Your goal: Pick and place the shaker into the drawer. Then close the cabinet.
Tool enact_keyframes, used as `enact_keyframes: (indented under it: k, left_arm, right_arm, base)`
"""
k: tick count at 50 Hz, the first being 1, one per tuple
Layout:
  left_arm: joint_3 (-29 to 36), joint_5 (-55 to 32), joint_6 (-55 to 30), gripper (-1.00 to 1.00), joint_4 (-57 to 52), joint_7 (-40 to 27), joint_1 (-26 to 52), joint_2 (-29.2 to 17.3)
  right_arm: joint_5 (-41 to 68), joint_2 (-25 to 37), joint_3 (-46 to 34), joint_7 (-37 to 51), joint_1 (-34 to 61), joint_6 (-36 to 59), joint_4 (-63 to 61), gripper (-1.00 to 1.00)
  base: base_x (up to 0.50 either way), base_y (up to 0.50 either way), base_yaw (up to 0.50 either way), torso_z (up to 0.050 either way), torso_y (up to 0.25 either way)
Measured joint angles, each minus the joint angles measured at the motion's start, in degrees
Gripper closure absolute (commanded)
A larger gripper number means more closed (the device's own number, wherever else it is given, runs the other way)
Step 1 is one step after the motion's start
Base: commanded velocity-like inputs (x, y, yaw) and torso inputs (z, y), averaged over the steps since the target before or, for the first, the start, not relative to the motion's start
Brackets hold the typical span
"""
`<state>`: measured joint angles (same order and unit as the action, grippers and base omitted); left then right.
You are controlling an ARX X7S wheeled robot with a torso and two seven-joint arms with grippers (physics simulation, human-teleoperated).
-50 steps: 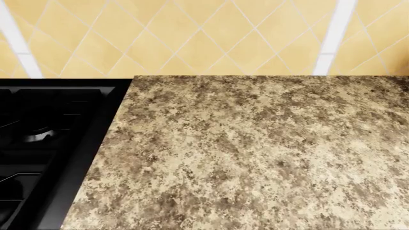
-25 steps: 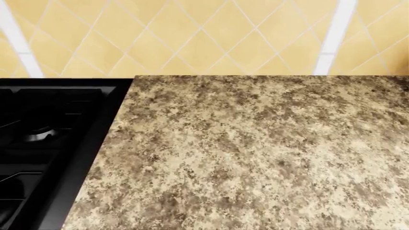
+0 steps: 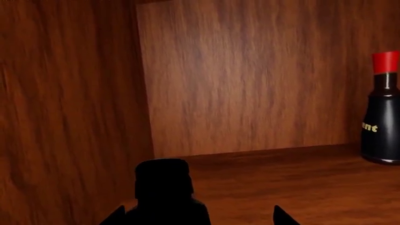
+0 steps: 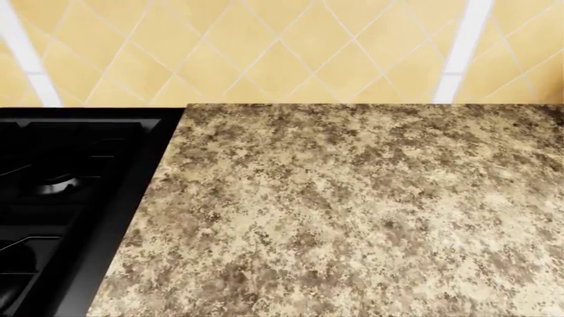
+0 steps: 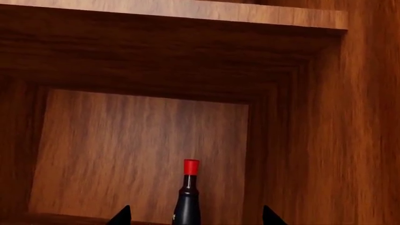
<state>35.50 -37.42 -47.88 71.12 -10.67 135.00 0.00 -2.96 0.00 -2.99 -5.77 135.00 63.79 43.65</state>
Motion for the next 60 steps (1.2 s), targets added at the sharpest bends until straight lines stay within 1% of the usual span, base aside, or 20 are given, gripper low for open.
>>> enact_keyframes:
  k: [6,13,14,23,32,37,47,60]
  left_arm:
    - [2.1,-2.2,0.7,-1.0,0.1,-1.0,0.0,0.0]
    - [2.9,-3.1,0.9,-1.0,0.1,-1.7,0.0,0.0]
    - [3.0,-3.2,0.9,1.0,0.1,-1.8,0.0,0.0]
    - [3.2,-2.1,0.7,1.0,0.1,-2.2,0.0,0.0]
    - [1.1,0.8,0.2,1.0,0.1,-1.3,0.0,0.0]
    - [0.4,2.0,1.6,1.0,0.8,-0.1,-0.1,0.0]
    - [-4.0,6.9,5.5,1.0,-3.2,3.5,-0.1,0.0]
    - [-9.2,12.1,7.2,1.0,-9.8,6.4,-0.1,0.0]
  right_arm:
    - [-0.2,0.0,-0.3,-0.2,0.0,0.1,0.2,-1.0]
    - [-0.2,0.0,-0.8,-0.2,0.0,0.3,0.3,-1.0]
    - [-0.2,0.1,-0.9,-0.2,0.0,0.3,0.3,-1.0]
    - [0.3,0.2,-1.5,0.0,0.0,0.4,0.4,-1.0]
    - [1.2,0.5,-1.9,0.2,0.0,0.8,0.1,-1.0]
    - [1.7,0.7,-2.1,0.3,0.0,1.0,-0.2,-1.0]
    - [2.7,0.9,-2.3,0.7,0.0,1.3,-0.4,-1.0]
    - [3.3,0.9,-1.1,1.1,0.0,3.0,-1.6,-1.0]
  base:
    - [0.0,0.0,0.0,0.0,0.0]
    - [0.0,0.0,0.0,0.0,0.0]
    - [0.0,0.0,0.0,0.0,0.0]
    - [0.0,0.0,0.0,0.0,0.0]
    - [0.0,0.0,0.0,0.0,0.0]
    - [0.0,0.0,0.0,0.0,0.0]
    - [0.0,0.0,0.0,0.0,0.0]
    - [0.0,0.0,0.0,0.0,0.0]
